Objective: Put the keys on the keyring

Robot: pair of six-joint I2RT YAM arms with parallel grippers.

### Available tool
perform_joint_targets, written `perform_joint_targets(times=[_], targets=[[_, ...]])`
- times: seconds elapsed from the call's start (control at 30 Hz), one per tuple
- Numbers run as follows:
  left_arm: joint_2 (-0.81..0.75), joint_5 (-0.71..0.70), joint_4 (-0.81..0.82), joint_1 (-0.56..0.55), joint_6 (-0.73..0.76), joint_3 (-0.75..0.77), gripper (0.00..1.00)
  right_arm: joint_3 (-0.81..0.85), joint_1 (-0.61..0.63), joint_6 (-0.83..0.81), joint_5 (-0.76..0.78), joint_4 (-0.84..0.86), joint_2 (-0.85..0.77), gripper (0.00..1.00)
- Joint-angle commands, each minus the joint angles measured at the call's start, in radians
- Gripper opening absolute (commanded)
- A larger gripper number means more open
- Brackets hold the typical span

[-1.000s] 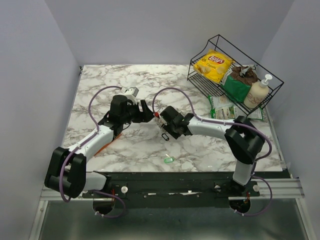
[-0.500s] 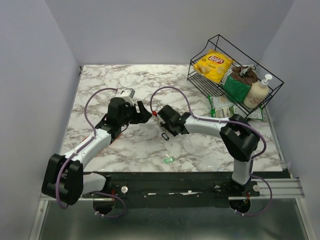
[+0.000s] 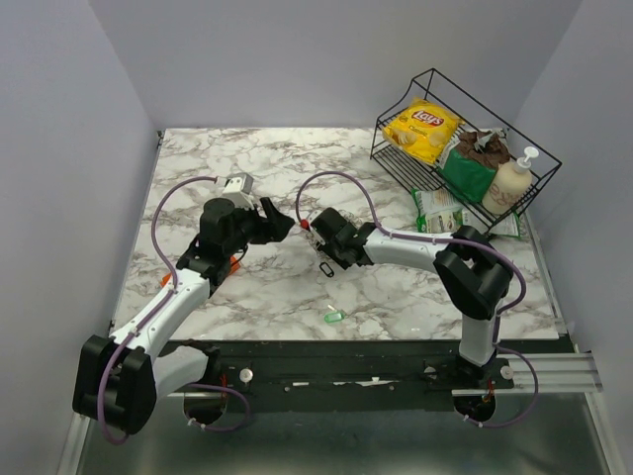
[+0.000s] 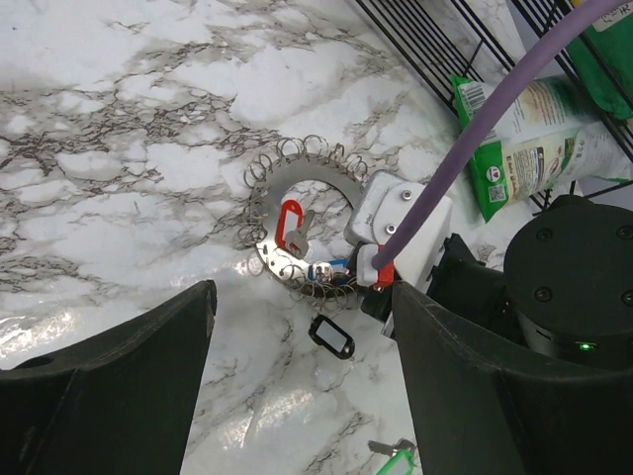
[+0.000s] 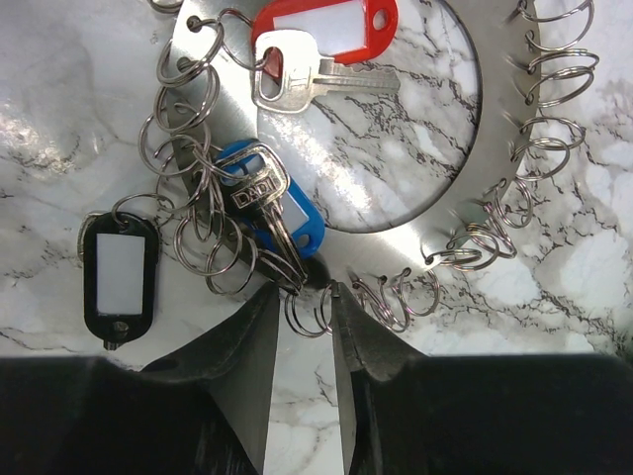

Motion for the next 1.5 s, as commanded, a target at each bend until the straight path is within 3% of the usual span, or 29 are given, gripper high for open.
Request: perform_joint_targets(times=[0.0,0.23,0.77,1.27,1.47], targets=[[-0.018,-0.024,0.02,0.014,-0.012,-0.018,0.81,-0.023,0.011,-0.019,-0.048,-0.019,-0.031,0.37],[-0.012,-0.016,0.034,0.02,-0.017,-0.024,0.81,-0.046,0.011,-0.033,-0.057,-0.021,-0.057,0.41],[-0.022,-0.01,0.04,0.021,-0.018,-0.038,0.81,0.003,0.009,-0.013,0.064,-0.022,0.036,0.38],[-0.059,-0.015,0.033,0.023,-0.017,-0.044,0.81,0.005,0.011,-0.019,0.026,-0.021,-0.007,0.01],[-0.073,-0.012,0.027,0.023,-0.017,-0.041,0.81,0.015,0.009,-0.024,-0.059,-0.047,-0.074,0.01]])
